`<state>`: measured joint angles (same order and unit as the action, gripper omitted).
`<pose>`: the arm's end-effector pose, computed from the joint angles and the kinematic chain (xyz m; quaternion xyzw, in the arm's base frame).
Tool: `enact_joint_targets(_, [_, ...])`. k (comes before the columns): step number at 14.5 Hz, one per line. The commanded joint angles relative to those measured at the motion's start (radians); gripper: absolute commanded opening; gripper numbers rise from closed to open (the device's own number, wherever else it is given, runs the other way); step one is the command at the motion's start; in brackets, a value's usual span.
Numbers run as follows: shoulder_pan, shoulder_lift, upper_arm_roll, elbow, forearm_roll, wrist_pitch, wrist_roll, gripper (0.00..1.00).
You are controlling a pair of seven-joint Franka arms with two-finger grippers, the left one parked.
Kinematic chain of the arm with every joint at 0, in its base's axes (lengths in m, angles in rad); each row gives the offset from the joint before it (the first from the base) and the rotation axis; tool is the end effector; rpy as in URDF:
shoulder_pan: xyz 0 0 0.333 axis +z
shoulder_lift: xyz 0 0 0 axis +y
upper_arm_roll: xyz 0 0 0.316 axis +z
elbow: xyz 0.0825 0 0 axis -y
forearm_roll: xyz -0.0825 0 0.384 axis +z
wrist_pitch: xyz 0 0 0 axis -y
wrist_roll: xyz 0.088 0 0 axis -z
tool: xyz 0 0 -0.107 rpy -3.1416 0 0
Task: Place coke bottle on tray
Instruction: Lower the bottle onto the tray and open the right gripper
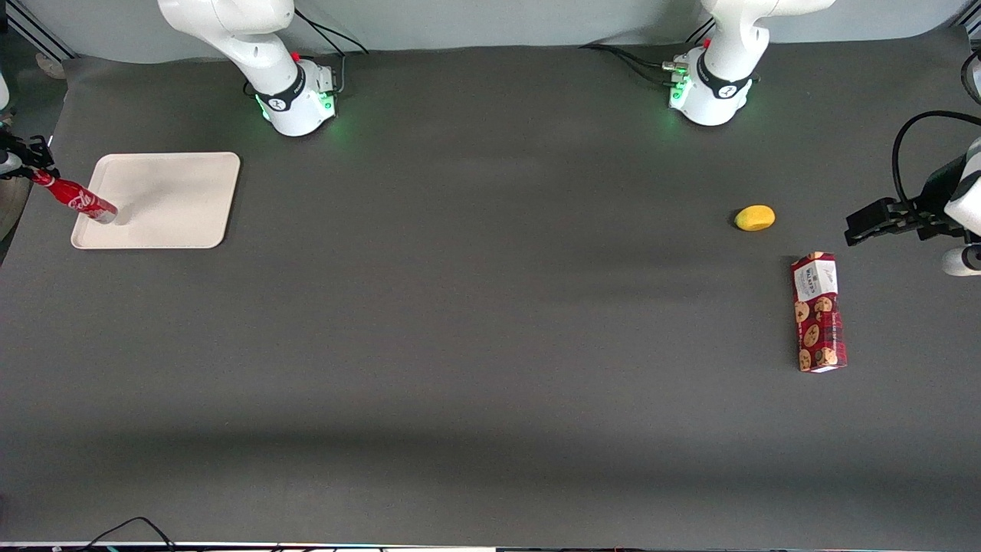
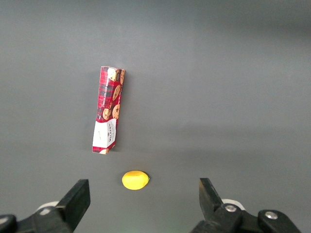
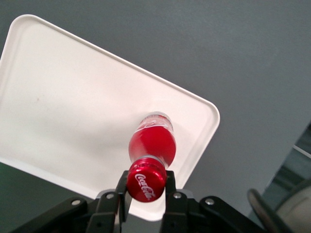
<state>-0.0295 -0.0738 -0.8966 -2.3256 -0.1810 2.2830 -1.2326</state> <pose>0.2975 -0.4040 0.3585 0.9767 0.2111 -0.0334 0.0218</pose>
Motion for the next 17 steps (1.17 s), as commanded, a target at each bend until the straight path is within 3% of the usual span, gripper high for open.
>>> enact_joint_targets(1, [-0.030,0.124,0.001,0.020,0.116,0.059,-0.135,0.16])
enact_joint_targets(6, [-0.043,0.132,0.001,0.023,0.121,0.059,-0.142,0.19])
enact_joint_targets(7, [-0.044,0.132,0.001,0.025,0.121,0.058,-0.142,0.67])
enact_joint_targets(8, [-0.044,0.137,0.001,0.025,0.123,0.058,-0.142,1.00])
enact_joint_targets(11, [-0.021,0.126,0.005,0.054,0.121,0.015,-0.114,1.00])
enact_joint_targets(12, [-0.018,0.124,0.016,0.102,0.121,-0.072,-0.096,1.00])
enact_joint_targets(15, [-0.021,0.091,0.109,0.274,0.069,-0.345,0.004,1.00])
enact_joint_targets(17, [-0.041,0.039,0.221,0.357,0.058,-0.486,0.080,1.00])
